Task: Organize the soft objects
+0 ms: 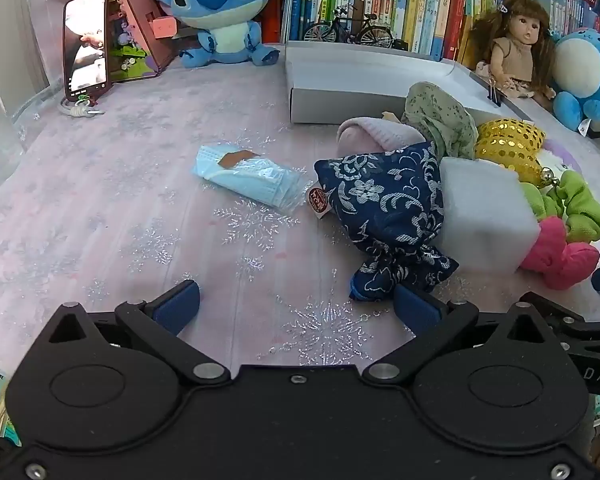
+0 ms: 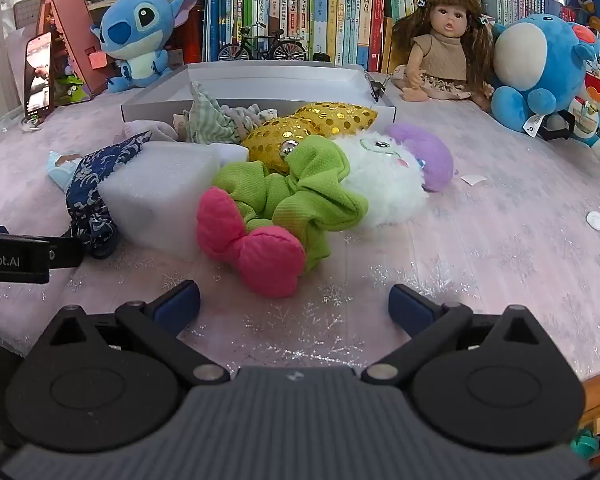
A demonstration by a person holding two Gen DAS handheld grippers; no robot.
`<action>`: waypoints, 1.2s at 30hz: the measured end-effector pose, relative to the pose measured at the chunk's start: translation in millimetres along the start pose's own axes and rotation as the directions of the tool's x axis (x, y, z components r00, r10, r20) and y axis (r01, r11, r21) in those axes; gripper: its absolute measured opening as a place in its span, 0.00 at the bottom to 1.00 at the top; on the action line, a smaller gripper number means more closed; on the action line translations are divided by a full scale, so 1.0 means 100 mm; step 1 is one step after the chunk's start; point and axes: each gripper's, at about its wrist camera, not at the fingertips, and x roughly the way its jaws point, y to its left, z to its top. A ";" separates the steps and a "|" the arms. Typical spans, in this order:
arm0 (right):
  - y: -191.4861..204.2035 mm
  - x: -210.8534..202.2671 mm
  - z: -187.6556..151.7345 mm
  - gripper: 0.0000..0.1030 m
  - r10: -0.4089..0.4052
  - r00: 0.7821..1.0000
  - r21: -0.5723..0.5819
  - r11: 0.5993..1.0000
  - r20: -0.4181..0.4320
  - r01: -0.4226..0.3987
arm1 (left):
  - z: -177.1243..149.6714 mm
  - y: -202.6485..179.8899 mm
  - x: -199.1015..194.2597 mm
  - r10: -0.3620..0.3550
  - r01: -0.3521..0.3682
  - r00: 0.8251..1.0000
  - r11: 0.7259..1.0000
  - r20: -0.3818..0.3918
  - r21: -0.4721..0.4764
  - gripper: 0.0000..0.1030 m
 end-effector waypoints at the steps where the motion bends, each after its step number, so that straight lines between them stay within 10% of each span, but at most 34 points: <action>1: 0.00 0.00 0.00 1.00 0.000 1.000 0.001 1.000 0.000 0.000 | 0.00 0.00 0.00 0.001 -0.001 1.000 1.000 -0.001 0.004 1.00; 36: 0.01 0.00 -0.01 1.00 -0.001 1.000 -0.001 1.000 -0.001 0.001 | -0.01 -0.04 0.01 0.027 -0.026 1.000 0.999 -0.006 0.023 1.00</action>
